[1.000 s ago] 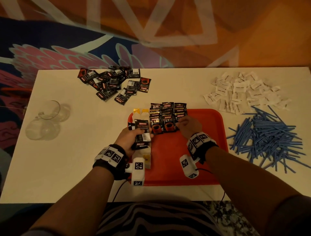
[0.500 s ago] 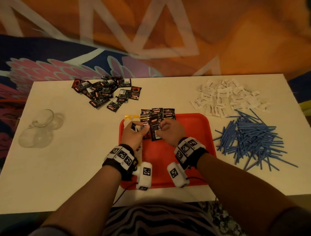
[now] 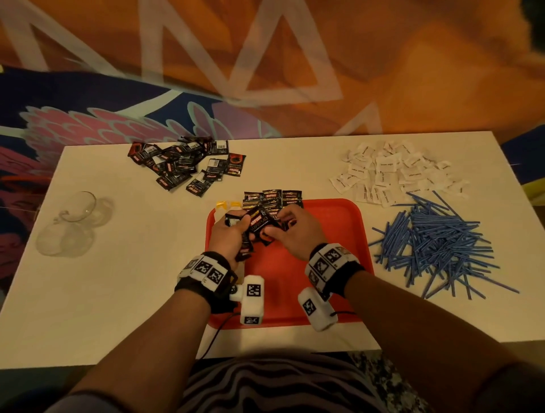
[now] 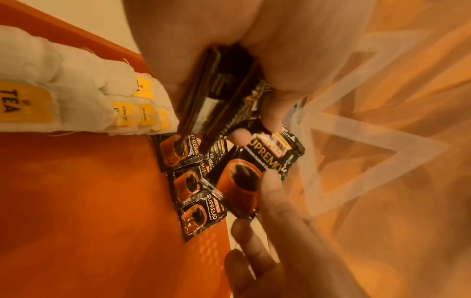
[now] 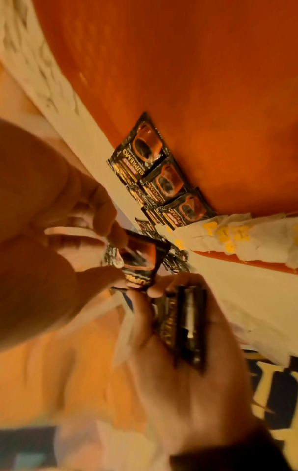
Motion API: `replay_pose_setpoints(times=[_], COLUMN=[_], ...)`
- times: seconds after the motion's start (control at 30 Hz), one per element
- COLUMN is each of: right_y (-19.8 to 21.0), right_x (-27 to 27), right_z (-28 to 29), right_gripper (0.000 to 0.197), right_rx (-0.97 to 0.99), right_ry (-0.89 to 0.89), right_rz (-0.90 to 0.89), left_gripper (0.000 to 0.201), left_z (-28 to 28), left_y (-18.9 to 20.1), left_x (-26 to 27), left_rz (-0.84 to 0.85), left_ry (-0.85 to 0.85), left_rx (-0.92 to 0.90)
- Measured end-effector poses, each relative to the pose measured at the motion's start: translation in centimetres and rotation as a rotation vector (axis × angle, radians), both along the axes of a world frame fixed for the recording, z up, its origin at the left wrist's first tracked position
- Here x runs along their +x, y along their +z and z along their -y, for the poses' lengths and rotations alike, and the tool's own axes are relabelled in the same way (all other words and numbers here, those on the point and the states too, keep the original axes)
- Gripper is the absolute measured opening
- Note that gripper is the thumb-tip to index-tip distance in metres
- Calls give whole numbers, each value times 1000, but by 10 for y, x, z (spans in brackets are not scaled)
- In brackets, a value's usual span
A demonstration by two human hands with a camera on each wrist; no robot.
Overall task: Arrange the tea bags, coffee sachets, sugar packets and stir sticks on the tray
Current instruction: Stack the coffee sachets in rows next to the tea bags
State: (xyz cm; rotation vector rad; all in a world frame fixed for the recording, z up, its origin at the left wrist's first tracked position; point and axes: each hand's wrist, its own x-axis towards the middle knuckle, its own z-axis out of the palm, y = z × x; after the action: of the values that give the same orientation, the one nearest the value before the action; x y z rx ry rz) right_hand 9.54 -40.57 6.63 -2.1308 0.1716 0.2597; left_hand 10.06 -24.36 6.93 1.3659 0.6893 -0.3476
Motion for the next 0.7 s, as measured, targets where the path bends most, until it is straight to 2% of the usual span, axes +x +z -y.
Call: replay_pose_setpoints(times=[0.1, 0.2, 0.33, 0.43, 0.6, 0.7], right_y=[1, -1, -6, -11, -31, -52], right_x=[1, 1, 0, 1, 10, 15], right_z=[6, 8, 4, 4, 25, 48], right_gripper=[17, 6, 10, 16, 12, 24], right_rx=[57, 26, -124, -118, -149, -174], right_ry=[90, 136, 207, 214, 191, 107], right_rz=[-136, -162, -137, -135, -204, -311], left_gripper=[11, 11, 12, 7, 11, 27], left_z=[2, 5, 13, 18, 23, 26], left_y=[0, -3, -11, -15, -26, -31], left_x=[-1, -1, -3, -1, 5, 9], left_rz=[-16, -32, -18, 49, 112, 88], left_ry=[12, -18, -109, -142, -203, -408], left_rx=[-63, -25, 164, 282, 460, 646])
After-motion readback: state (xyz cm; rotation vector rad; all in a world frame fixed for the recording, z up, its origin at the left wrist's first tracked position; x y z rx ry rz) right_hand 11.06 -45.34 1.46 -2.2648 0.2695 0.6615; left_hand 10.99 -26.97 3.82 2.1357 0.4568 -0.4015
